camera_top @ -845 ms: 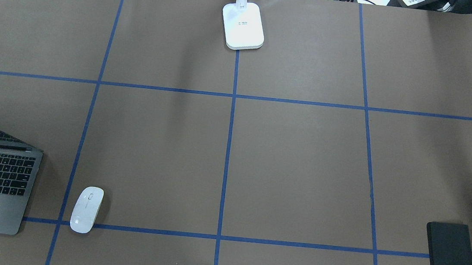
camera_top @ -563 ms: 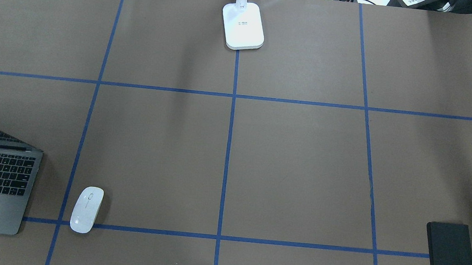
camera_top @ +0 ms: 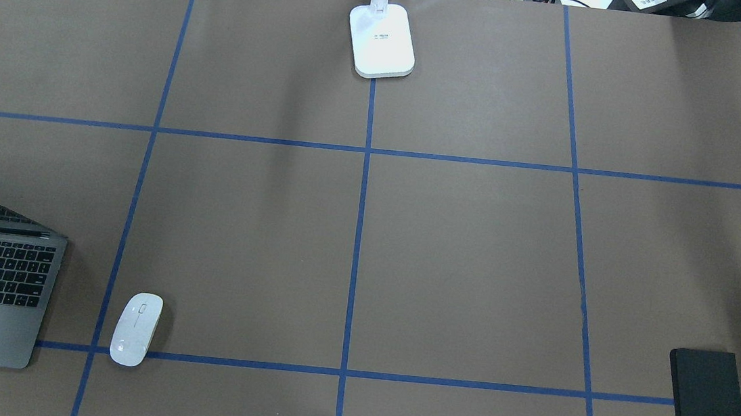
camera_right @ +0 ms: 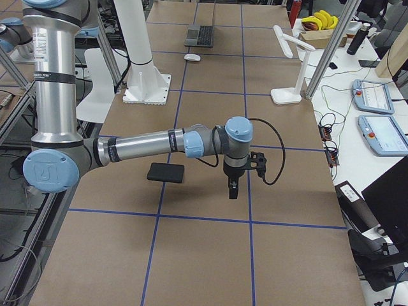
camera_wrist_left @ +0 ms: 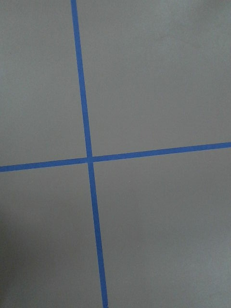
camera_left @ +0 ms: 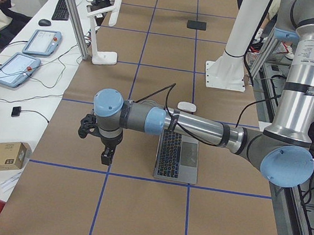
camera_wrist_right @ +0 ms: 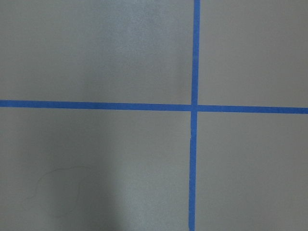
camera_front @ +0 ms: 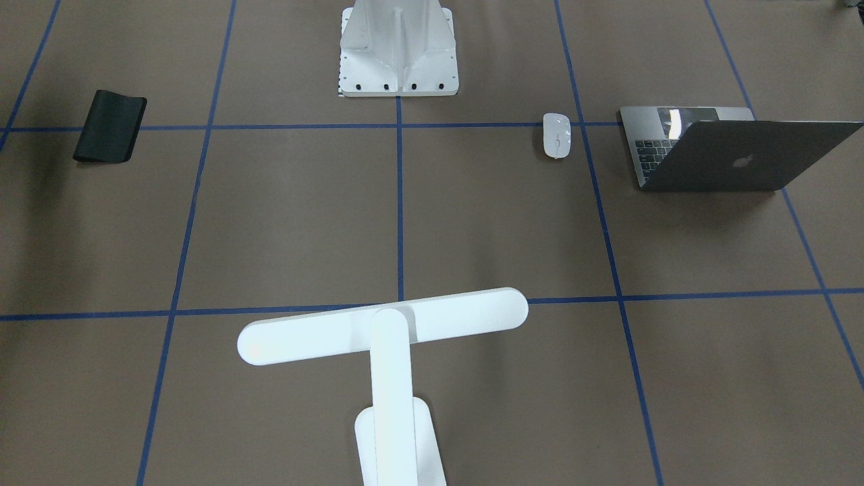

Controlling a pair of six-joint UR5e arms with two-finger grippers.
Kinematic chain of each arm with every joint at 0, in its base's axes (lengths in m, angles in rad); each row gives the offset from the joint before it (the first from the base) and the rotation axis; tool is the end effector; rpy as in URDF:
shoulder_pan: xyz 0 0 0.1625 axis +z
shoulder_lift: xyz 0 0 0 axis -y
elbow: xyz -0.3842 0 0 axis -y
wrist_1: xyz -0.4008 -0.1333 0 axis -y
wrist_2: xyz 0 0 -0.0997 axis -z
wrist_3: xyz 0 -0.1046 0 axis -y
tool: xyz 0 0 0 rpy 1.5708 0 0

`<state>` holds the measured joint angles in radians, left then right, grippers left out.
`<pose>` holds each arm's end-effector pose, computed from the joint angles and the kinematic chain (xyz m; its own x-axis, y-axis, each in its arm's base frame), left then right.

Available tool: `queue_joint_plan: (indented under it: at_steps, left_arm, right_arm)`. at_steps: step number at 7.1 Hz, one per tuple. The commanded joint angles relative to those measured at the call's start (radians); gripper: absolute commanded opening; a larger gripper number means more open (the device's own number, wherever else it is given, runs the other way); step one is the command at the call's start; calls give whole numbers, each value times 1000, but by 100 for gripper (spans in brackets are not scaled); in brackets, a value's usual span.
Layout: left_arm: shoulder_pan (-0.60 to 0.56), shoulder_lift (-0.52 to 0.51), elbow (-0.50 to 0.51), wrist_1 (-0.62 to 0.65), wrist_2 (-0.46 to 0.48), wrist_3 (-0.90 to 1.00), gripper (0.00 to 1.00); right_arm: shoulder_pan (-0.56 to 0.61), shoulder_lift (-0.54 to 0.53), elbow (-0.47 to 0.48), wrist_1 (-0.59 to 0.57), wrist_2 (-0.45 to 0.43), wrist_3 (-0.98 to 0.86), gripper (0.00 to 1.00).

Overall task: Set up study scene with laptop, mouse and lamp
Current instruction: 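Lower the left gripper toward the silver laptop's lid edge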

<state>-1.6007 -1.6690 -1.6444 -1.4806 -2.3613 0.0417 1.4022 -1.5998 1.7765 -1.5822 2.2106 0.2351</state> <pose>-0.0750 -0.5359 0.5415 0.7055 0.0784 -0.7043 0.0004 0.9938 0.1110 -0.0133 -0.5004 0.5424 0.7916 0.0014 0.6110 -0.0194 0.9996 0.0228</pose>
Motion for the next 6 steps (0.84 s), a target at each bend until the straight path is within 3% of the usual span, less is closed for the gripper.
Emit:
queue_joint_plan:
  at_steps: [1, 2, 6]
  left_arm:
    - [-1, 3, -37, 69, -3, -47, 100]
    - [-1, 6, -79, 100, -4, -136, 100]
    - [2, 265, -365, 126, -12, -628, 100]
  right_arm:
    - [-2, -3, 0, -12, 4, 0, 100]
    - [-2, -21, 6, -4, 11, -11, 100]
    - [-3, -109, 50, 37, 64, -14, 100]
